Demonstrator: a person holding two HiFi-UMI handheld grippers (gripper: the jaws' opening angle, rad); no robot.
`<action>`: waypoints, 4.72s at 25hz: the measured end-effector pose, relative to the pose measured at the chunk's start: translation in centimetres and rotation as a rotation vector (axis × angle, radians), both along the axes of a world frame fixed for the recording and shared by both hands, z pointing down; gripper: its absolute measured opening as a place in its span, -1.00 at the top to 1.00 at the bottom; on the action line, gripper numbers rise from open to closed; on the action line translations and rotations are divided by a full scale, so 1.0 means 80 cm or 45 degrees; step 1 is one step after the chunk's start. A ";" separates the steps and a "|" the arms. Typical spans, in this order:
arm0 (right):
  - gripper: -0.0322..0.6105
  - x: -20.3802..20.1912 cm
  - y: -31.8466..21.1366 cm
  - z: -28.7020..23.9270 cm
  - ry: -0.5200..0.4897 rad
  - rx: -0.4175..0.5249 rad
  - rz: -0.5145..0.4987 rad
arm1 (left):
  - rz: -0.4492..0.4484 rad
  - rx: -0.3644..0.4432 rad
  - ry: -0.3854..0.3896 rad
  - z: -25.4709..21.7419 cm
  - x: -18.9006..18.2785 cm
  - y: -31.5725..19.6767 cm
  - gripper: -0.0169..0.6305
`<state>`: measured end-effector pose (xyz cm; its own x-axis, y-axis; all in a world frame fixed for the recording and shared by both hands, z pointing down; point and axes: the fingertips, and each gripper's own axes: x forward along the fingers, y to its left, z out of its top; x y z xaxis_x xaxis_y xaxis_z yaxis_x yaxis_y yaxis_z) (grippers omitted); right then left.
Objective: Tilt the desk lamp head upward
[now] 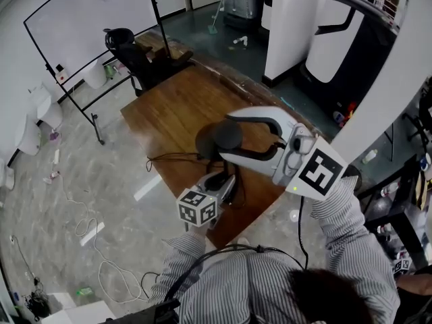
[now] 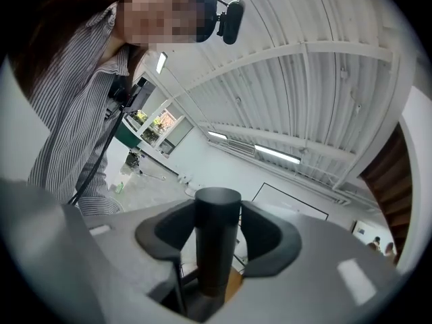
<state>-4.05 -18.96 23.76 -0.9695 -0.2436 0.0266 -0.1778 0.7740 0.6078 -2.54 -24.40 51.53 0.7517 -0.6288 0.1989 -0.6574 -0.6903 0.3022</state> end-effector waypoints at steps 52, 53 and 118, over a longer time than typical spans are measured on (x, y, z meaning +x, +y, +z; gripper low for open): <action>0.28 0.003 0.044 0.094 0.044 1.081 0.347 | 0.051 -0.065 0.124 0.001 0.002 -0.004 0.67; 0.28 0.005 0.045 0.094 0.030 1.073 0.349 | 0.055 -0.065 0.125 0.001 0.003 -0.003 0.67; 0.15 -0.002 0.030 0.141 -0.260 0.838 0.657 | 0.163 -0.055 0.176 0.002 0.006 -0.003 0.64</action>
<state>-4.22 -16.55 35.04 -0.7034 -0.5601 -0.4376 -0.5651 0.0673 0.8223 -2.08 -24.65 51.67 0.8470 -0.5194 0.1131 -0.5152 -0.7499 0.4150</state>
